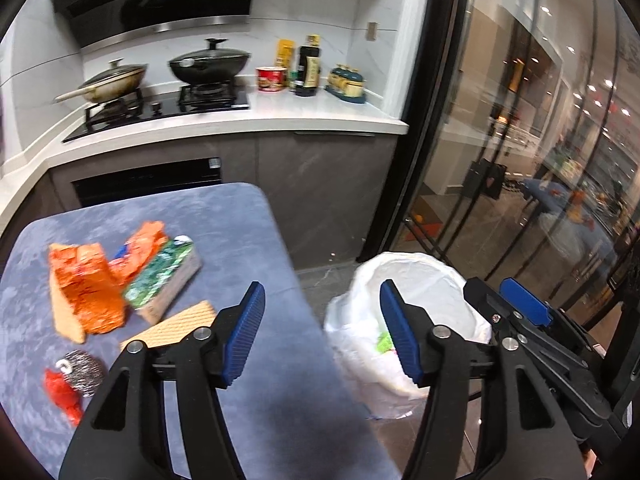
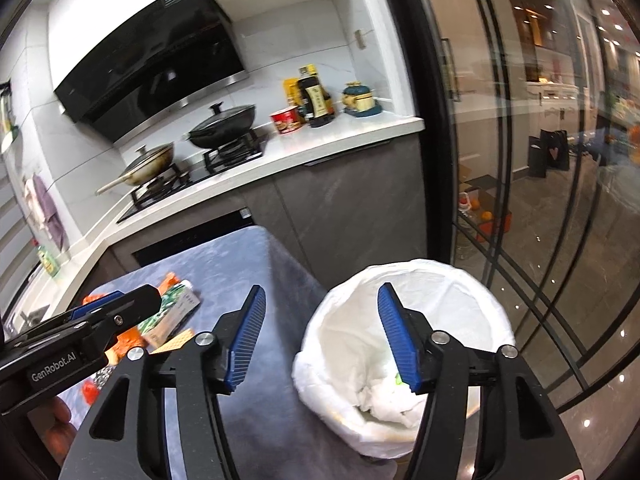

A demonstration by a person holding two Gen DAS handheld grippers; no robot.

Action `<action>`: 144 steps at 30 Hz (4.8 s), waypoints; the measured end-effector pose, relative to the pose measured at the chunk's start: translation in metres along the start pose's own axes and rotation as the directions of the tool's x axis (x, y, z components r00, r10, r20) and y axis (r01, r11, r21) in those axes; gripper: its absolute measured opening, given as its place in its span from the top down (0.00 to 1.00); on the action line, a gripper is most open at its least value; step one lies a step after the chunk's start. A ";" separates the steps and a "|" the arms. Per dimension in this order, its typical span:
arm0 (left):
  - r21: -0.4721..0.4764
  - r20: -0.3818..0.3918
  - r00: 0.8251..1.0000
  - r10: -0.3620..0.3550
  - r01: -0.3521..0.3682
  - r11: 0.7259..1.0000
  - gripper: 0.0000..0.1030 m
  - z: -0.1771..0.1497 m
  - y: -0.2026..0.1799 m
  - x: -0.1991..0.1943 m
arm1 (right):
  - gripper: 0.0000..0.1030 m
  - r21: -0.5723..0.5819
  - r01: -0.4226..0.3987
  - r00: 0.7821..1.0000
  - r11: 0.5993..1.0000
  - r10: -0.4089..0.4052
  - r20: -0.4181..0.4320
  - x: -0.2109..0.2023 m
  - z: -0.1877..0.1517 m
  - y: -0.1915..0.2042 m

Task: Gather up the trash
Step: 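Move both grippers back toward the remaining trash on the table, then grasp the red plastic bag with the left gripper while the right grasps an orange foam net, then carry the red bag and foam net over the bin and open both grippers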

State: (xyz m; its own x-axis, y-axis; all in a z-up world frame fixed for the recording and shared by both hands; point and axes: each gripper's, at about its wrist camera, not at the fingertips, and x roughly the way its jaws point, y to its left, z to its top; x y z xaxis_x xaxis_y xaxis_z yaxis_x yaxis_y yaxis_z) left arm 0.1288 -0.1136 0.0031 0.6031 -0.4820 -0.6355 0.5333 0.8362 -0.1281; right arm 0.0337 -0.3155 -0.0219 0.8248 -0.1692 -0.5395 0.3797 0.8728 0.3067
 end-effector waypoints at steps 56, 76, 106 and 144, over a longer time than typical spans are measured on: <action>-0.274 -0.284 0.925 0.252 -0.330 0.903 0.54 -0.137 0.287 0.006 | 0.31 -0.064 -0.204 0.913 0.977 0.167 -0.371 0.162 -0.128 0.209; -0.256 -0.219 0.944 0.245 -0.298 0.920 0.63 -0.123 0.258 -0.026 | 0.86 -0.069 -0.282 0.921 0.957 0.250 -0.300 0.142 -0.094 0.220; -0.009 0.053 0.998 0.024 -0.023 1.000 0.63 -0.034 0.050 -0.070 | 0.87 0.072 -0.121 0.990 0.990 0.115 0.086 -0.019 0.000 0.031; 0.203 -0.075 0.990 -0.122 0.135 0.970 0.63 -0.021 -0.104 0.043 | 0.87 0.226 0.053 0.998 0.973 -0.048 -0.029 0.009 -0.031 -0.103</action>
State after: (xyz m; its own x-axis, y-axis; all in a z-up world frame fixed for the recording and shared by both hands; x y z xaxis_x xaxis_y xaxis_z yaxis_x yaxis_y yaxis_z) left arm 0.0872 -0.2157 -0.0273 0.4876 -0.5594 -0.6703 0.7189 0.6929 -0.0553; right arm -0.0112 -0.3926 -0.0829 0.7934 -0.1974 -0.5757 0.5078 0.7363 0.4473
